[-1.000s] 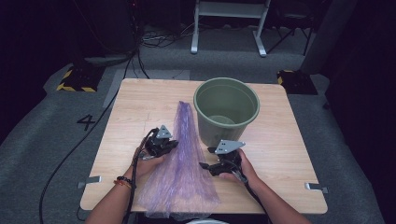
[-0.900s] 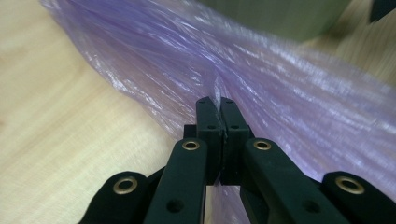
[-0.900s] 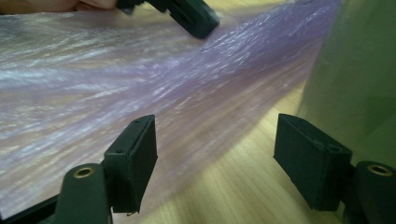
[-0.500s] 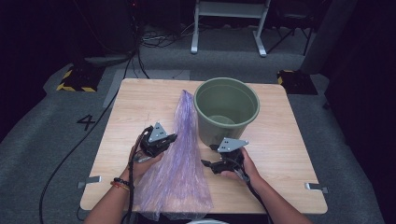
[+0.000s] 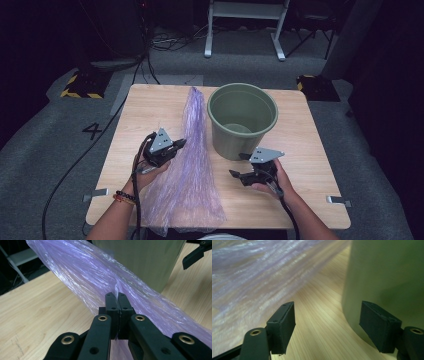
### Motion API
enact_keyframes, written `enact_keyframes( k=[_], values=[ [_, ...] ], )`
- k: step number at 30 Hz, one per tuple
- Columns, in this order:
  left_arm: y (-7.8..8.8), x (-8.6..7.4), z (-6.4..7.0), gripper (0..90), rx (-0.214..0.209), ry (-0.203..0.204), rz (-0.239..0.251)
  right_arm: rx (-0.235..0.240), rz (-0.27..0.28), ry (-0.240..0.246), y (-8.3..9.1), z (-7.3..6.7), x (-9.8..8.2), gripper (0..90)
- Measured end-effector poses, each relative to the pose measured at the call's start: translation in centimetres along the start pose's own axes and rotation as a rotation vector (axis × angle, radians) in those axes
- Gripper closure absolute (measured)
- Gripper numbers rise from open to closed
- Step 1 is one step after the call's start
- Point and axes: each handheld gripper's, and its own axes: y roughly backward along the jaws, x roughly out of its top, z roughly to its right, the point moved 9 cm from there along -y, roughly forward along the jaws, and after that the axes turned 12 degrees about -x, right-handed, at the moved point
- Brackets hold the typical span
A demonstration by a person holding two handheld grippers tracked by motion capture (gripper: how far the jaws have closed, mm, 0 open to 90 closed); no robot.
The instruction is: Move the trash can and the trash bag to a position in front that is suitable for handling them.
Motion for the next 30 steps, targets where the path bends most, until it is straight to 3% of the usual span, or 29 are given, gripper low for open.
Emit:
enact_keyframes(
  k=[7, 12, 21, 30],
  values=[
    [1.2, 1.6, 0.0, 89.5, 0.016, -0.014, 0.051, -0.035, 0.011, -0.036, 1.6, 1.8, -0.5, 29.3],
    [1.8, 3.0, 0.0, 89.5, 0.015, -0.032, 0.089, -0.077, 0.019, -0.062, 2.7, 3.8, -0.9, 29.5],
    [2.3, 4.6, 0.2, 89.5, 0.015, -0.066, 0.106, -0.144, 0.027, -0.123, 3.9, 6.9, -1.7, 30.0],
    [2.3, 6.5, 1.2, 89.5, -0.025, -0.096, 0.139, -0.191, 0.058, -0.150, 5.1, 9.0, -1.3, 30.1]
  ],
)
